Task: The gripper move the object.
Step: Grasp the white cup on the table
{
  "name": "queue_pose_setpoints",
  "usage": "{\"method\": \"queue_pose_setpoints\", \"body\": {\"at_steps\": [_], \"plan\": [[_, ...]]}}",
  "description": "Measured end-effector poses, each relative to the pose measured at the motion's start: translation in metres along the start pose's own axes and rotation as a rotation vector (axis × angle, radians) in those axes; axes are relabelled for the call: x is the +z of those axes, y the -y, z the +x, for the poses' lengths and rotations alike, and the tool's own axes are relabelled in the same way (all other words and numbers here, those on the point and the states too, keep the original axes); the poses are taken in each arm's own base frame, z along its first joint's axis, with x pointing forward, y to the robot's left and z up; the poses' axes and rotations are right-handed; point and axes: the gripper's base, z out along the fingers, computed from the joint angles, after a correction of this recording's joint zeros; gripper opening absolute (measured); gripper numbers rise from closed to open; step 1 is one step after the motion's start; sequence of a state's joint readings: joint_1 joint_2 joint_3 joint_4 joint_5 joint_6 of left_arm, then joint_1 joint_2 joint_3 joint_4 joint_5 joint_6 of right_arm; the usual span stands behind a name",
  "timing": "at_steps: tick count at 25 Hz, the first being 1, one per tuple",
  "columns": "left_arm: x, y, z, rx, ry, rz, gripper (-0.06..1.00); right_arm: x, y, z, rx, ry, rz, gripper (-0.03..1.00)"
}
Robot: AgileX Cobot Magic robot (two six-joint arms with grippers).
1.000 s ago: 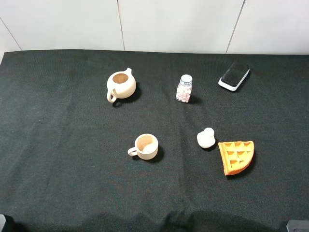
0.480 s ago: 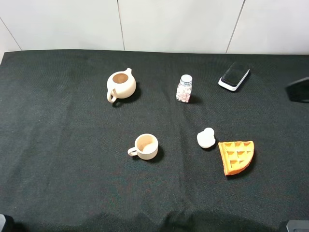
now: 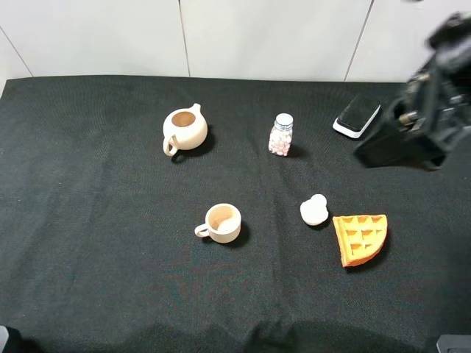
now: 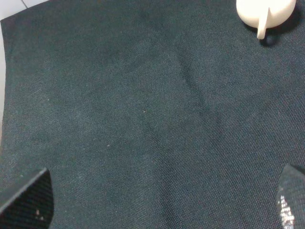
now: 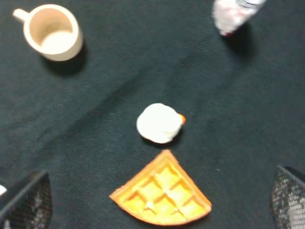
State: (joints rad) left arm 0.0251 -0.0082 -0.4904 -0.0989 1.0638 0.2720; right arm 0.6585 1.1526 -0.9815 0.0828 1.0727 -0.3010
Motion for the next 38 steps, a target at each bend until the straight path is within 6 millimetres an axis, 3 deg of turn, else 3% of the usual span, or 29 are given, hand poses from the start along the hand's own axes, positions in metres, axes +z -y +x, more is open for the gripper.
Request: {"method": "queue_pose_setpoints", "body": {"at_steps": [10, 16, 26, 38], "plan": [[0.000, 0.000, 0.000, 0.000, -0.001, 0.000, 0.99, 0.048, -0.029, -0.041, -0.145, -0.133, -0.086, 0.69], [0.000, 0.000, 0.000, 0.000, -0.001, 0.000, 0.99, 0.079, -0.050, -0.056, -0.225, -0.212, -0.117, 0.69], [0.000, 0.000, 0.000, 0.000, -0.001, 0.000, 0.99, 0.134, -0.067, -0.064, -0.283, -0.262, -0.171, 0.69], [0.000, 0.000, 0.000, 0.000, -0.001, 0.000, 0.99, 0.182, -0.073, -0.064, -0.265, -0.284, -0.213, 0.69]]}}
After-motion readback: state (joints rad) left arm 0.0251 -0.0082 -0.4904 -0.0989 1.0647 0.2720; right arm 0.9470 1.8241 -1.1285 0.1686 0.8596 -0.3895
